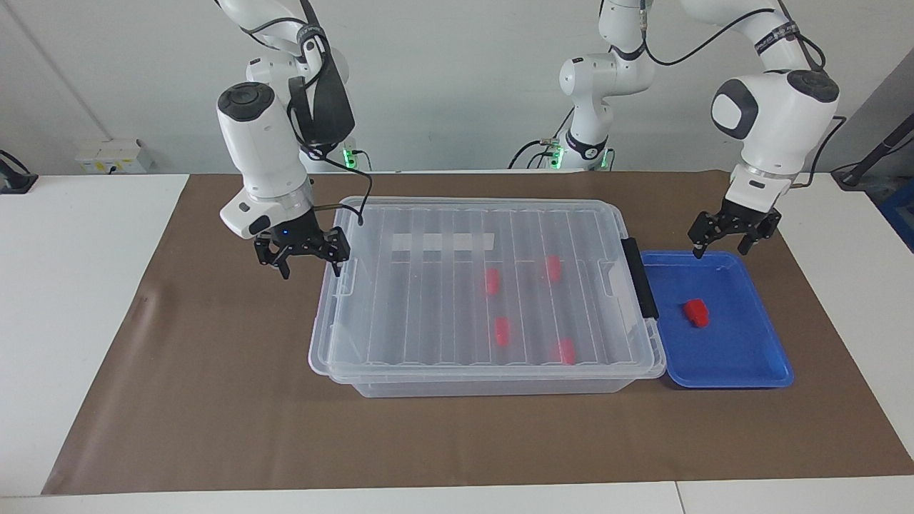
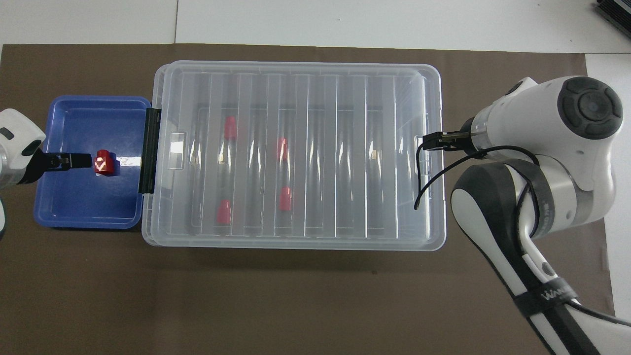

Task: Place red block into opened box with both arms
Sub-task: 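Grasp the block with the left gripper while the right gripper grips the lid, then lift the block with the left gripper while the right gripper slides the lid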

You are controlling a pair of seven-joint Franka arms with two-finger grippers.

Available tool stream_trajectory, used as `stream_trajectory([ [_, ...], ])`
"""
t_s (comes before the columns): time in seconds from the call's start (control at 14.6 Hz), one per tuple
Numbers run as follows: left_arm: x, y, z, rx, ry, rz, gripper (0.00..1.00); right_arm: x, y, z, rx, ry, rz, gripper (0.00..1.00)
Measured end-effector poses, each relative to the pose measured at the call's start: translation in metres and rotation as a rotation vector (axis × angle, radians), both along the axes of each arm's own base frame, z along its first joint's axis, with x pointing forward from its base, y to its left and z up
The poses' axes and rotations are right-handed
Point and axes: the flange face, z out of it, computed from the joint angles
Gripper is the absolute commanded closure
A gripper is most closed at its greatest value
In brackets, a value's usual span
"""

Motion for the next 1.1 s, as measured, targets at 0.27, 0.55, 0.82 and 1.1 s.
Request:
stream_trajectory([
  [0.27, -0.003, 0.015, -0.052, -0.006, -0.004, 0.067, 0.0, 0.001, -0.001, -0.008, -0.003, 0.013, -0.003, 0.0],
  [0.55, 0.003, 0.018, -0.089, -0.009, 0.001, 0.099, 0.0, 0.003, -0.005, -0.015, -0.039, 0.017, 0.011, 0.0],
  [0.82, 0.008, 0.014, -0.122, -0.02, 0.005, 0.148, 0.0, 0.006, -0.021, -0.015, -0.085, 0.01, 0.01, 0.0],
  [1.1, 0.009, 0.015, -0.126, -0.02, -0.006, 0.153, 0.08, 0.007, -0.027, -0.014, -0.154, -0.002, 0.036, 0.0],
])
